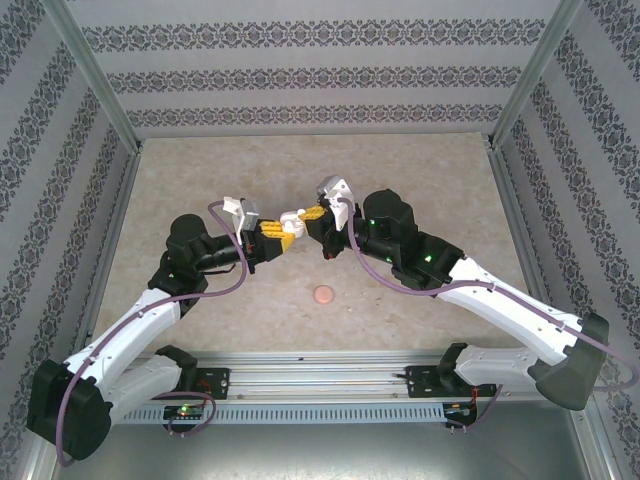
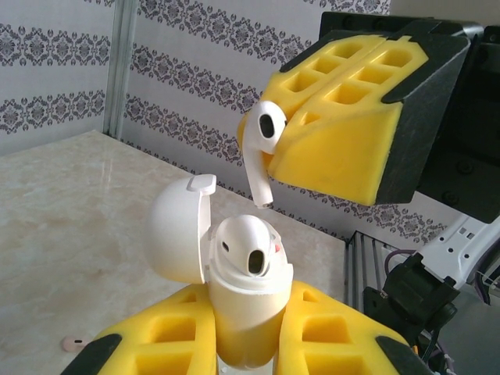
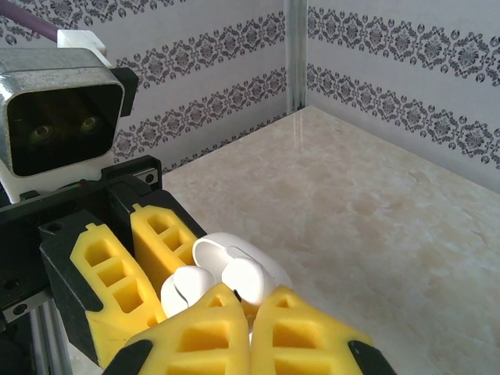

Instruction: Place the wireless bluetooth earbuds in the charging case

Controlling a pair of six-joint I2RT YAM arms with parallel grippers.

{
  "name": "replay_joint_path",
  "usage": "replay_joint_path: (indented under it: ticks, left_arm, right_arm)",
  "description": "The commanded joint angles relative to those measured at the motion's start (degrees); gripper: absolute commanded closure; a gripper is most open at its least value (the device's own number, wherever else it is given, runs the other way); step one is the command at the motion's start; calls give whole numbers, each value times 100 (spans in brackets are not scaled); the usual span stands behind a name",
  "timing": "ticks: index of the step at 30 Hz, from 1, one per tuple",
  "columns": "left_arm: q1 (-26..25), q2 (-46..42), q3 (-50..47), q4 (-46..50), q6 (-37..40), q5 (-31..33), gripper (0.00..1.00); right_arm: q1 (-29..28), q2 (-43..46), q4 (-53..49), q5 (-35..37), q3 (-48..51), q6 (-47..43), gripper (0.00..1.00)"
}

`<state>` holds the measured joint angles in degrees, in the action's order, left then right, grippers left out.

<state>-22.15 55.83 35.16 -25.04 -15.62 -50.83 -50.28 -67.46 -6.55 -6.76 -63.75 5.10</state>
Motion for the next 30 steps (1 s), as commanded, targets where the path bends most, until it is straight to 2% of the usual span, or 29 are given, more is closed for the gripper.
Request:
replay_joint_path:
  ticks: [1, 30]
  left_arm:
    - [-61, 6, 192, -396, -163, -128, 100]
    - [-66, 29, 173, -585, -282, 26, 100]
  right_arm:
    - [-96, -54, 173, -118, -152, -138, 100]
    - [-113, -57, -84, -216, -15, -187, 100]
